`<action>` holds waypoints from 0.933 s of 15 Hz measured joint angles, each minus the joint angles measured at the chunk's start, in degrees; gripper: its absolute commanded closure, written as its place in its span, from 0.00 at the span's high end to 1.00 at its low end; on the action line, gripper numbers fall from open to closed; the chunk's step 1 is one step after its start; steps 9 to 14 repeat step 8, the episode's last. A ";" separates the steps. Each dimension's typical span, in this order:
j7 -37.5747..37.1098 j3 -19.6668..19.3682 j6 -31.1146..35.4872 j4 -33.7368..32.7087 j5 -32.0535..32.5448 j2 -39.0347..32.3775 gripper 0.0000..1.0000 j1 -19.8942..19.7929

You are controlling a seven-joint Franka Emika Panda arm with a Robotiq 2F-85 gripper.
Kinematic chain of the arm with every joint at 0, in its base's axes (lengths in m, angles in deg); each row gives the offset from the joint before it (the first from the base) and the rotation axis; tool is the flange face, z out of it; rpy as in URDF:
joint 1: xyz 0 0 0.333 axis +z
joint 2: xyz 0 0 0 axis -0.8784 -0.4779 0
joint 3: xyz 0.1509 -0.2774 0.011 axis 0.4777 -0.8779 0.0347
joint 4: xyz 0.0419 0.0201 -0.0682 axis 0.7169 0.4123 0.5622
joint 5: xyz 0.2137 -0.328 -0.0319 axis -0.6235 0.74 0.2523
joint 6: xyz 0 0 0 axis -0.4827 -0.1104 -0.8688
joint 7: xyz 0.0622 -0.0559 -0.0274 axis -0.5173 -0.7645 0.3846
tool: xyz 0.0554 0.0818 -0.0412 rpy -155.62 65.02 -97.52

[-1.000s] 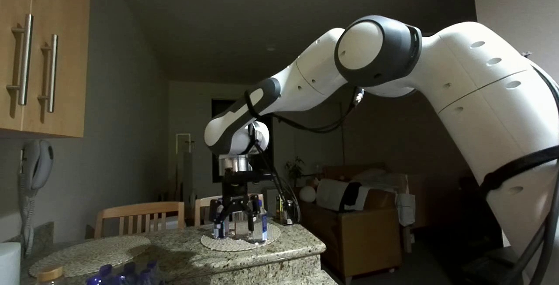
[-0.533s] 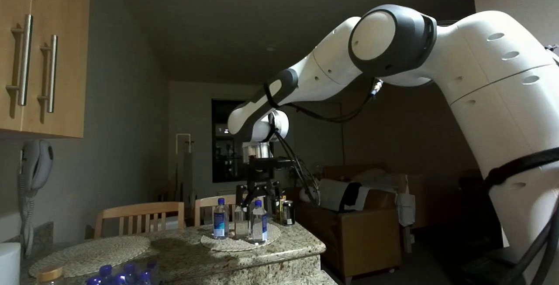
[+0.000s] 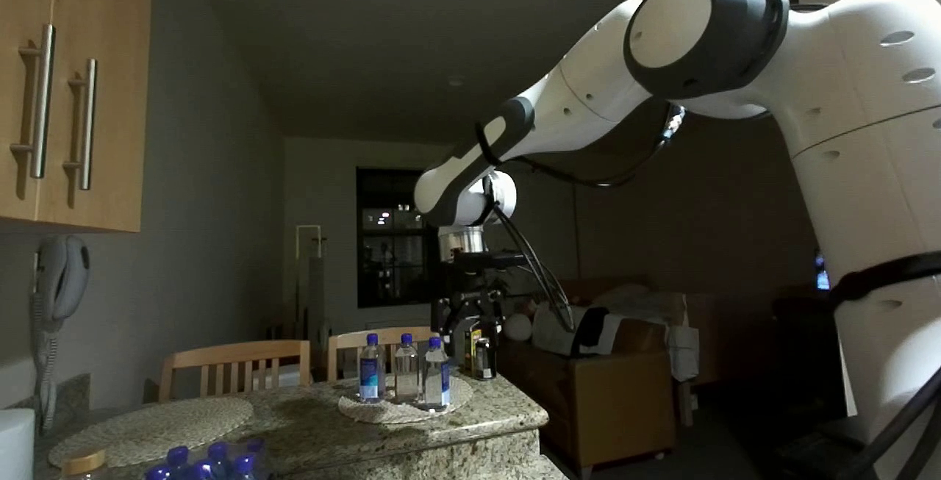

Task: Fold the grey towel

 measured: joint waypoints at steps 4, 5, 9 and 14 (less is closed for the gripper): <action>0.69 -0.28 0.32 2.28 0.00 1.84 1.00 -0.41; 0.69 -0.24 0.31 2.27 0.00 1.82 1.00 -0.41; 0.69 -0.15 0.31 2.23 0.00 1.70 1.00 -0.39; 0.69 -0.15 0.31 2.23 0.00 1.70 1.00 -0.39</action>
